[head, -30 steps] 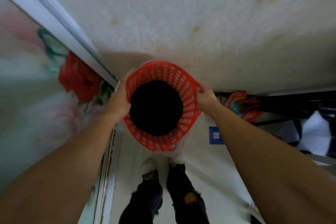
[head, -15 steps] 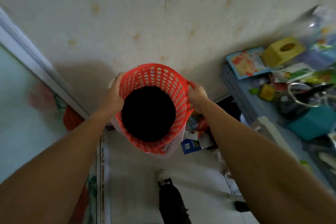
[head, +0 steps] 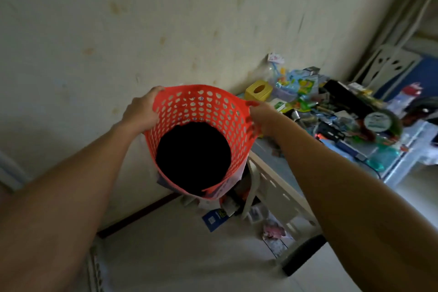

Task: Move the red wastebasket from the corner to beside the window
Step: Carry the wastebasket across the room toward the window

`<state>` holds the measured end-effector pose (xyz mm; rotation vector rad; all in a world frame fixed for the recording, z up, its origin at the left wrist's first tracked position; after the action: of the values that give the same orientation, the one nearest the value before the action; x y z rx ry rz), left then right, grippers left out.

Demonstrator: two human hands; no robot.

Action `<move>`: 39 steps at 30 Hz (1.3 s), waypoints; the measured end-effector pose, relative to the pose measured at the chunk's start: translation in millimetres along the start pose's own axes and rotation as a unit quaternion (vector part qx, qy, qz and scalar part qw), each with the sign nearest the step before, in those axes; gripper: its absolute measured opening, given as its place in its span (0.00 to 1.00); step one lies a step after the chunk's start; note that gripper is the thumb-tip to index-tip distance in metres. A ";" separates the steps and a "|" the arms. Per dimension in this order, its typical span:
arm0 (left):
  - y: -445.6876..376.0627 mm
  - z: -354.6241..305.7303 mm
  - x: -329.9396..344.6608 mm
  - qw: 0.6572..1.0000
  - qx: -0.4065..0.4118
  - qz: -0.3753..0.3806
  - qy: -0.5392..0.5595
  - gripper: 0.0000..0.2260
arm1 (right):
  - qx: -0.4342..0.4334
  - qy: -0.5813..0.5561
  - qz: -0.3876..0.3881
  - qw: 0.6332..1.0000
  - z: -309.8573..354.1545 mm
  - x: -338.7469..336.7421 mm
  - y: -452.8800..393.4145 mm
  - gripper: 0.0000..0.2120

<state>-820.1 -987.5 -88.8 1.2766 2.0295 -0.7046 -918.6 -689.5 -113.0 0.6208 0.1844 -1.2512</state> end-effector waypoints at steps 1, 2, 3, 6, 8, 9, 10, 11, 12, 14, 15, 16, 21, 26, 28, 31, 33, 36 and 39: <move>-1.0 -21.5 -1.0 1.000 0.017 0.003 0.001 0.31 | -0.004 0.008 -0.001 1.000 4.7 -18.3 12.1 0.20; 0.8 -42.7 -0.4 1.000 0.031 0.005 -0.003 0.31 | -0.009 0.016 -0.002 1.000 7.5 -36.8 26.0 0.20; 3.4 -68.8 1.7 0.999 0.045 0.005 -0.001 0.32 | -0.013 0.013 -0.011 1.000 7.5 -60.9 40.8 0.21; 10.9 -127.3 13.2 0.997 0.075 0.007 -0.005 0.33 | -0.020 -0.008 -0.047 0.999 -1.4 -113.7 70.3 0.20; 20.3 -168.5 27.0 0.995 0.096 0.013 -0.006 0.34 | -0.030 -0.014 -0.073 0.997 -14.1 -151.9 89.6 0.20; 26.8 -190.1 36.1 0.994 0.108 0.018 -0.005 0.34 | -0.030 -0.018 -0.080 0.996 -23.0 -173.1 99.7 0.21; 32.7 -208.6 43.7 0.993 0.114 0.023 -0.003 0.34 | -0.029 -0.022 -0.087 0.996 -32.4 -192.0 106.3 0.21; 39.8 -225.3 52.1 0.993 0.119 0.027 0.001 0.34 | -0.024 -0.020 -0.095 0.995 -40.9 -211.0 113.4 0.21; 50.0 -246.3 63.8 0.992 0.126 0.031 0.007 0.34 | -0.021 -0.018 -0.106 0.994 -51.5 -235.2 124.1 0.21; 69.6 -282.3 86.4 0.990 0.133 0.044 0.017 0.35 | -0.016 -0.005 -0.118 0.993 -71.3 -274.5 142.2 0.20; 81.5 -302.7 101.2 0.988 0.143 0.053 0.022 0.35 | -0.015 0.002 -0.122 0.992 -84.0 -295.1 155.4 0.19; 91.6 -321.7 116.5 0.986 0.153 0.061 0.027 0.35 | -0.016 0.006 -0.129 0.991 -95.8 -314.9 167.8 0.19; 138.6 -413.1 198.4 0.974 0.196 0.108 0.039 0.34 | 0.026 0.024 -0.169 0.985 -167.8 -412.1 228.9 0.15; 192.0 -512.4 292.7 0.947 0.255 0.186 0.055 0.33 | 0.105 0.023 -0.229 0.967 -255.4 -506.0 291.6 0.17; 213.7 -550.0 330.4 0.935 0.276 0.215 0.063 0.33 | 0.133 0.002 -0.261 0.956 -289.7 -536.4 315.6 0.19; 248.4 -605.4 391.2 0.915 0.298 0.261 0.079 0.32 | 0.176 -0.032 -0.310 0.934 -342.9 -579.2 353.0 0.19; 271.6 -638.2 427.6 0.895 0.324 0.291 0.097 0.34 | 0.202 -0.056 -0.339 0.917 -373.6 -603.2 376.2 0.19; 306.1 -691.4 488.5 0.865 0.359 0.336 0.096 0.36 | 0.234 -0.072 -0.375 0.894 -422.9 -643.1 408.1 0.20; 335.2 -746.0 552.3 0.847 0.369 0.374 0.084 0.34 | 0.261 -0.091 -0.401 0.873 -469.9 -685.6 434.7 0.19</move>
<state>-865.2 -2.6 -46.1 2.4420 1.1620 -1.0270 -645.2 204.7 -39.4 0.9294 -0.0800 -2.1982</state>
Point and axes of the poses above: each hand's wrist, its own y-axis away from the middle knuckle, its own x-axis out of the palm, z = x × y, the point moved 5 cm from there along -y, towards the middle knuckle, and after that the axes turned 12 degrees about y, right-handed, at the moved point
